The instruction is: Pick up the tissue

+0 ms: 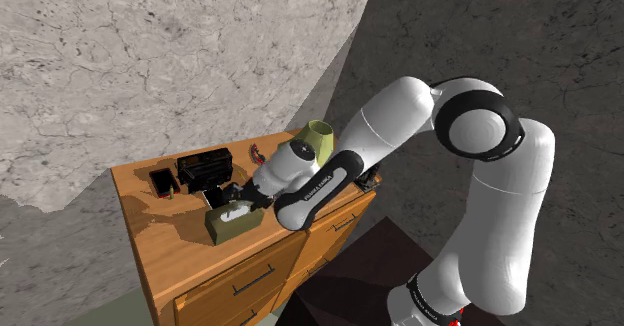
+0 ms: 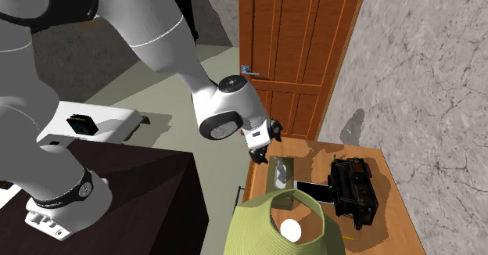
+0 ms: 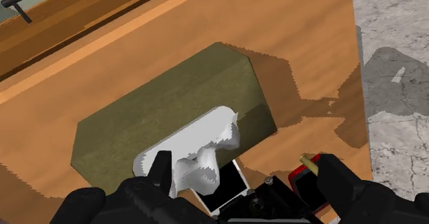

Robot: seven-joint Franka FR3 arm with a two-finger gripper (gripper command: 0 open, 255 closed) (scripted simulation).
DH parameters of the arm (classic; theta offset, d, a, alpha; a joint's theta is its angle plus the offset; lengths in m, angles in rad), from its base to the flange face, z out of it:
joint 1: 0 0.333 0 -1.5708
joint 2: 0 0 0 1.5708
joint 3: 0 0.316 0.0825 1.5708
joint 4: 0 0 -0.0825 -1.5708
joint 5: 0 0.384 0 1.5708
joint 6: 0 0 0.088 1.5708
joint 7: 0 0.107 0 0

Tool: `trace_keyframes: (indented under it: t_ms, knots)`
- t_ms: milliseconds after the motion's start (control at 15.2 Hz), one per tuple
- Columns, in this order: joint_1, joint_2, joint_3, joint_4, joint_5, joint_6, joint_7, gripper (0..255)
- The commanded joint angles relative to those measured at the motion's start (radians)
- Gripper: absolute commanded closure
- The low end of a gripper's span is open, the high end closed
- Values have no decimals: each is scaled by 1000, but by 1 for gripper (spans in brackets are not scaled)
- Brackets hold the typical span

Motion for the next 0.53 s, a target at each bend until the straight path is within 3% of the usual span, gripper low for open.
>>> trace_keyframes:
  t_ms: [0,462]
  knots:
    - [51,91,-47,72,14,43,26,0]
    - [66,197,-61,124,21,103,28,0]
